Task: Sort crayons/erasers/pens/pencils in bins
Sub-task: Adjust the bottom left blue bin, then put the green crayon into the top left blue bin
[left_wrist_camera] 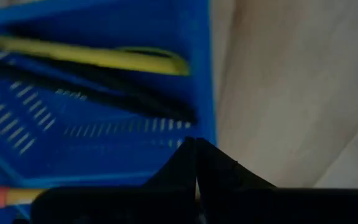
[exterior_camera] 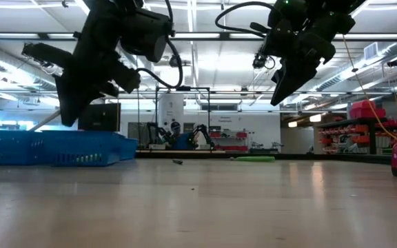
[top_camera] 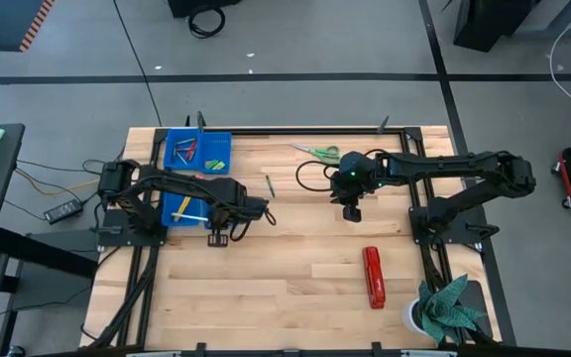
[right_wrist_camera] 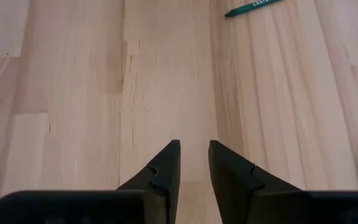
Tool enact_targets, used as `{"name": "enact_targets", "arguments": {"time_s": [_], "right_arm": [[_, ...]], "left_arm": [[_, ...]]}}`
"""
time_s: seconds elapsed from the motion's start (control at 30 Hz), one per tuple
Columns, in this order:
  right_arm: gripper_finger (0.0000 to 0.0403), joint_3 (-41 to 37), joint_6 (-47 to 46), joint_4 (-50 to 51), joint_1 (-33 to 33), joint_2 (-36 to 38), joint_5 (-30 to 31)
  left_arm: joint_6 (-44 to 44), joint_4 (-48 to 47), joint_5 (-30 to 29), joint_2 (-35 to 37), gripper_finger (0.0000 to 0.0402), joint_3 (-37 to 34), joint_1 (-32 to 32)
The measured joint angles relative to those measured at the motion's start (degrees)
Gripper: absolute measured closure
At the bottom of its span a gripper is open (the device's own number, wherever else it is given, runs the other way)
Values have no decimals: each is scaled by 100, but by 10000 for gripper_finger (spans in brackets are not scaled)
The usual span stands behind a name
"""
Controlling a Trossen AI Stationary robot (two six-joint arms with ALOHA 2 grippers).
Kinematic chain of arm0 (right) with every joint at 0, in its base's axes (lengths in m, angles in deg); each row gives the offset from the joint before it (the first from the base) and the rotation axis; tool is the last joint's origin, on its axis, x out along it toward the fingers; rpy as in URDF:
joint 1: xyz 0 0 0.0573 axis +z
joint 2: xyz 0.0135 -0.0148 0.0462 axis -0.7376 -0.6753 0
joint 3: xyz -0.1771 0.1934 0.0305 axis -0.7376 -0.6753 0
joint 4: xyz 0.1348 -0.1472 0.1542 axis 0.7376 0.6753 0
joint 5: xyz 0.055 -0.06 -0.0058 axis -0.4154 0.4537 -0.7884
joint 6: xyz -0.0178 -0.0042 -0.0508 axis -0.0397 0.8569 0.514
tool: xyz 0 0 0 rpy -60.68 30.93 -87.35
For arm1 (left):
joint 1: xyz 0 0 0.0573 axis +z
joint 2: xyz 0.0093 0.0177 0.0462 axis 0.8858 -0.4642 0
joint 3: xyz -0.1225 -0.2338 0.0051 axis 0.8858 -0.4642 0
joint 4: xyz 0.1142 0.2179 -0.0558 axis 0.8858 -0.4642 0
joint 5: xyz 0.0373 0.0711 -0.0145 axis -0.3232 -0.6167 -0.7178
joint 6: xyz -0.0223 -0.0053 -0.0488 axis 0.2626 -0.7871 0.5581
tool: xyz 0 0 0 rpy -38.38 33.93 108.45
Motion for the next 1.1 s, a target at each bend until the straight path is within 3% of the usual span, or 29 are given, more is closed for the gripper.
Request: {"name": "enact_targets", "arguments": {"time_s": [0.63, 0.77, 0.93, 1.1], "right_arm": [[313, 0, -22, 17, 0, 0, 0], [313, 0, -22, 17, 0, 0, 0], [313, 0, -22, 16, 0, 0, 0], [313, 0, -22, 15, -1, -1, 0]], "left_arm": [[321, -416, -131, 0, 396, 0, 93], [318, -506, -114, 0, 383, 7, -12], [300, -545, -107, 0, 373, 169, -107], [237, -579, -107, 0, 388, 537, -160]]}}
